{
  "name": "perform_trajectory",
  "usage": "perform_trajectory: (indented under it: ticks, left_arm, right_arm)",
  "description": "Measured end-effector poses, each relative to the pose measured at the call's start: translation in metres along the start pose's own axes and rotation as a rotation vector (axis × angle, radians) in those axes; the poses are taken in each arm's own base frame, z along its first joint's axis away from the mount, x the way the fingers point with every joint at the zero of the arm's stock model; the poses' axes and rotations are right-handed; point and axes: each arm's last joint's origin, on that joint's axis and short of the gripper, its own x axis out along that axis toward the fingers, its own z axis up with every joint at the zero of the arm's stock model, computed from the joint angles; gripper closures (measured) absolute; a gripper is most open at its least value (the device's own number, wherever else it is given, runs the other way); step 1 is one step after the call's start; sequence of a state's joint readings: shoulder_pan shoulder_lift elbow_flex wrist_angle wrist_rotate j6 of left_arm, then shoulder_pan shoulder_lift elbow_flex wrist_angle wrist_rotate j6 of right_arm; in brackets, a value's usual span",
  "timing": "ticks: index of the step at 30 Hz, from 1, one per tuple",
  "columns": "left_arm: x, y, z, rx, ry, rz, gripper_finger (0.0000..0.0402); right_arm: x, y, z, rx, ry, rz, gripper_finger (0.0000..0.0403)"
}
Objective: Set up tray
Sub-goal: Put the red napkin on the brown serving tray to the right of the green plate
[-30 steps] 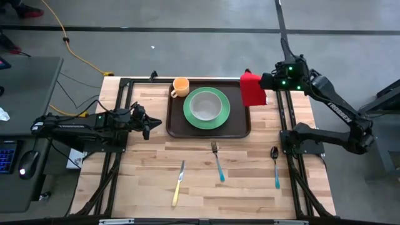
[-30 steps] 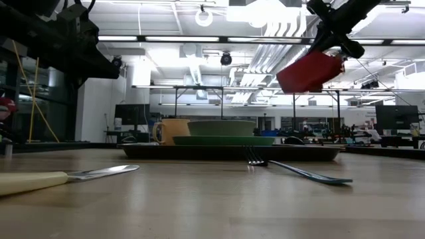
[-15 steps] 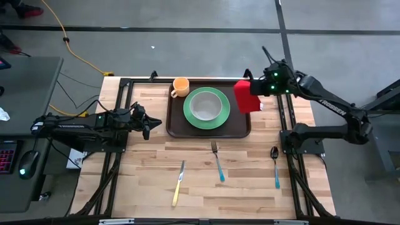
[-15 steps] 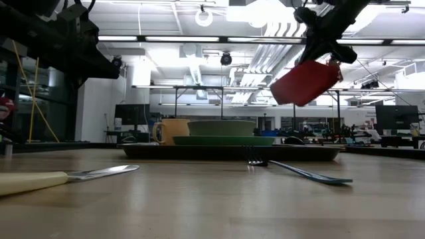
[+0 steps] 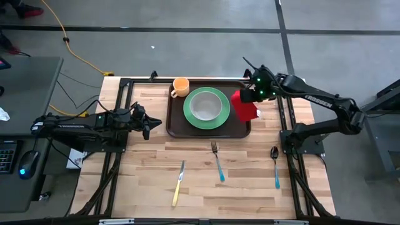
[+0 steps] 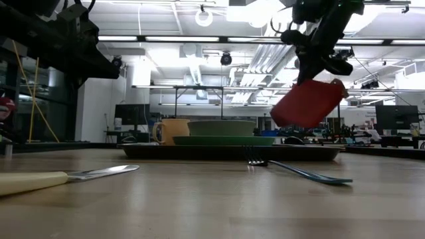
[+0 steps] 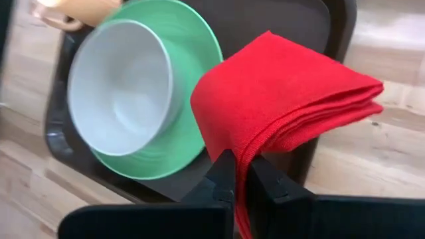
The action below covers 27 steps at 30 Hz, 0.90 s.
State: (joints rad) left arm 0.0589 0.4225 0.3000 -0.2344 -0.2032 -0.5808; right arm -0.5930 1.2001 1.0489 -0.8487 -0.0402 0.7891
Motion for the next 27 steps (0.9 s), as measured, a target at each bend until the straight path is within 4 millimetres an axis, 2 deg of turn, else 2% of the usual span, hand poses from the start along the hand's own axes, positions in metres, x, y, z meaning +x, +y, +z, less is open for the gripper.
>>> perform_trajectory:
  ticks: [17, 20, 27]
  left_arm:
    - [0.0, 0.0, 0.0, 0.025, 0.0, -0.001, 0.0325]
    - [0.0, 0.0, 0.0, 0.026, 0.0, -0.001, 0.0325]
    - [0.0, 0.0, 0.0, 0.026, 0.0, -0.001, 0.0325]
  right_arm:
    - [0.014, 0.003, 0.004, 0.042, 0.004, -0.025, 0.0403]
    - [0.018, 0.0, 0.002, 0.043, 0.028, -0.074, 0.0403]
    - [0.046, -0.012, -0.011, 0.075, 0.121, -0.096, 0.0403]
